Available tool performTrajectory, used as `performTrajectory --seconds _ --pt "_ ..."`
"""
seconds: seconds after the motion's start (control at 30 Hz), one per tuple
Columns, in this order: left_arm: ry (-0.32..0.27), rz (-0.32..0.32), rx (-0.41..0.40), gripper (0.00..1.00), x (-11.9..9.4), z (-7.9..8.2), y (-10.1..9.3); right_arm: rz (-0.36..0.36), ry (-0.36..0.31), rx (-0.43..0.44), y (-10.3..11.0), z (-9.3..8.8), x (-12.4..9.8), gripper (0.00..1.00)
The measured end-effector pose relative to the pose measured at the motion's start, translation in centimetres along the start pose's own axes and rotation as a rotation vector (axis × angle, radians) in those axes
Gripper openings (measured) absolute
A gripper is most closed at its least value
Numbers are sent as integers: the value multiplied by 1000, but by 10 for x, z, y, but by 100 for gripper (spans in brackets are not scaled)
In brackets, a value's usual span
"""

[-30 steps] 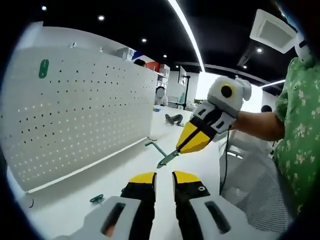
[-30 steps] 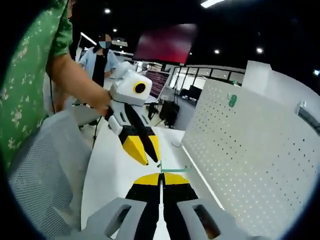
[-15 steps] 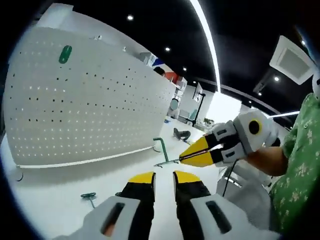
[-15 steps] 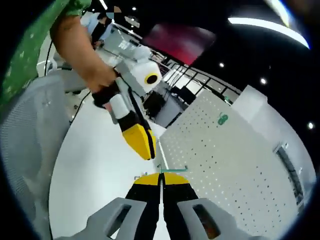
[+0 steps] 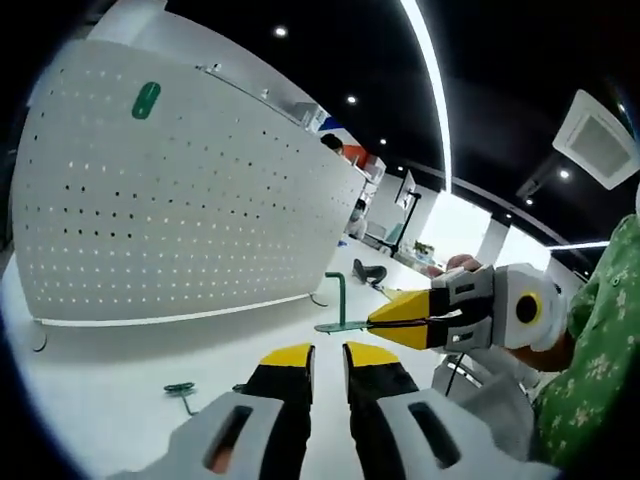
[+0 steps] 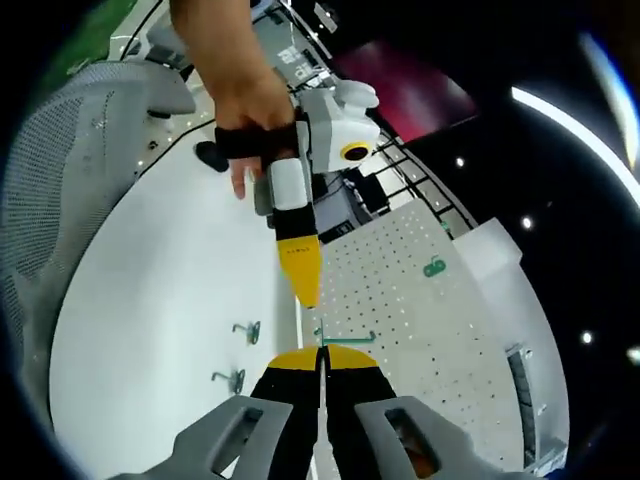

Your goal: Insert the hook assembly into the mounting plate slot until the hook locks in place.

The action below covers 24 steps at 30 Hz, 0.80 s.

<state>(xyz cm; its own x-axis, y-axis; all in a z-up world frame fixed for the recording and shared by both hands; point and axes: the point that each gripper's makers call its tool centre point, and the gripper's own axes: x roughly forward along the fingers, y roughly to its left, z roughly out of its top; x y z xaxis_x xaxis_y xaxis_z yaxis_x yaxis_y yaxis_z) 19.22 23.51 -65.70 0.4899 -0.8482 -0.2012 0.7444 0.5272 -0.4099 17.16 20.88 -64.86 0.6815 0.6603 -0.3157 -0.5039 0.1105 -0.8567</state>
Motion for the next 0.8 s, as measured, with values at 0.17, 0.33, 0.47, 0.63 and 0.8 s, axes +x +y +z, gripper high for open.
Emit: performTrajectory --seconds 0.17,0.33,0.47,0.63,0.8 --pt "1 4 11 13 2 5 0 3 -15 39 -1 0 -1 0" --pt "-6 -8 9 14 5 8 -3 31 -81 300 -2 0 -1 0" --pt "19 -25 73 15 6 3 -7 47 -115 423 -4 -7 -4 0" --pt "53 -41 218 13 5 -5 -10 161 -191 571 7 0 -8 0" --pt "86 -98 372 9 1 -14 -19 257 -224 642 16 7 -10 0"
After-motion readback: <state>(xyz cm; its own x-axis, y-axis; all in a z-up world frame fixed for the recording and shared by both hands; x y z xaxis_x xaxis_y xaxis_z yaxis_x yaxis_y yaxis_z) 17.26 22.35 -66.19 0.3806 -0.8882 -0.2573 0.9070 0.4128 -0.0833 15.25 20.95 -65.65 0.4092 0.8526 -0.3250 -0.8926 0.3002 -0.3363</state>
